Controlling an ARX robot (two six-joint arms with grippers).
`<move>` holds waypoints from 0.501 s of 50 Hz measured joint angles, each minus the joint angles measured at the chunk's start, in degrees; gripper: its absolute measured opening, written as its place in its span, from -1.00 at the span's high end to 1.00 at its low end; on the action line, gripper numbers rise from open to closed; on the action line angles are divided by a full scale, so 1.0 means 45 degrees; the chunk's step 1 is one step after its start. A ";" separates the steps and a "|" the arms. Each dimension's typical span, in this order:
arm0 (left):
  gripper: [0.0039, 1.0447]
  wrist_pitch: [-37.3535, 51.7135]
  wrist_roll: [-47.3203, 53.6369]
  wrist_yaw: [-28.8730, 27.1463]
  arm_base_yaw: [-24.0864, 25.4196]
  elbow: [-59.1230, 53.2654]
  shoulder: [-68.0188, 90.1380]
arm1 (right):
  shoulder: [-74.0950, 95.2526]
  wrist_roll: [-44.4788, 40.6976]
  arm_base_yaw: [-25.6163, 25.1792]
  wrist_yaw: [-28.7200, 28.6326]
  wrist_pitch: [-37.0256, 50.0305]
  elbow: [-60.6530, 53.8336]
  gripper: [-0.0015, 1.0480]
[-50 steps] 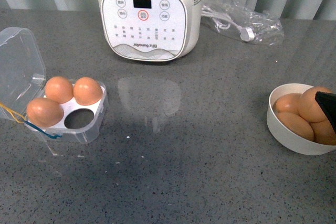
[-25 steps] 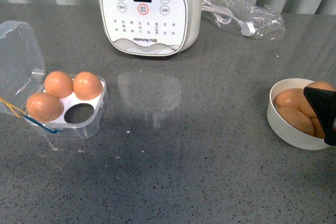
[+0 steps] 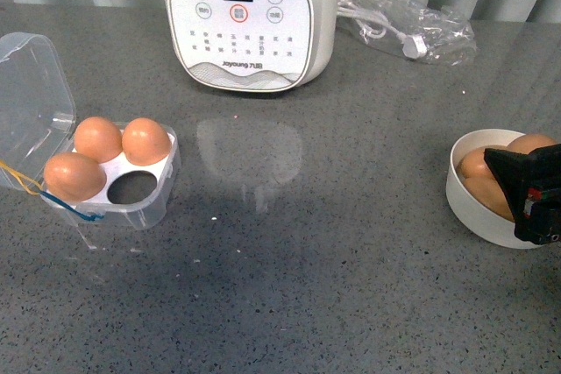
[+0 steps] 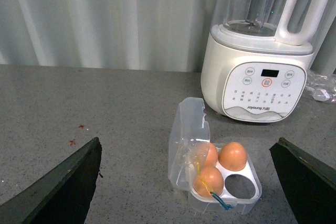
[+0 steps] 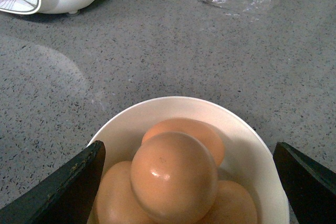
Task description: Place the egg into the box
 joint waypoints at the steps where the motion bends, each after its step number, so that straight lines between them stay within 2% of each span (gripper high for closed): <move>1: -0.87 0.0000 0.0000 0.0000 0.0000 0.0005 0.0000 | 0.0039 -0.0010 0.0019 0.0024 0.0000 0.0024 -0.86; 19: -0.87 0.0000 0.0000 0.0000 0.0000 0.0005 0.0000 | 0.0423 -0.0282 0.0316 0.0175 0.0000 0.0228 -0.86; 25: -0.87 0.0000 0.0000 0.0000 0.0000 0.0005 0.0000 | 0.0471 -0.0306 0.0355 0.0219 -0.0121 0.0364 -0.62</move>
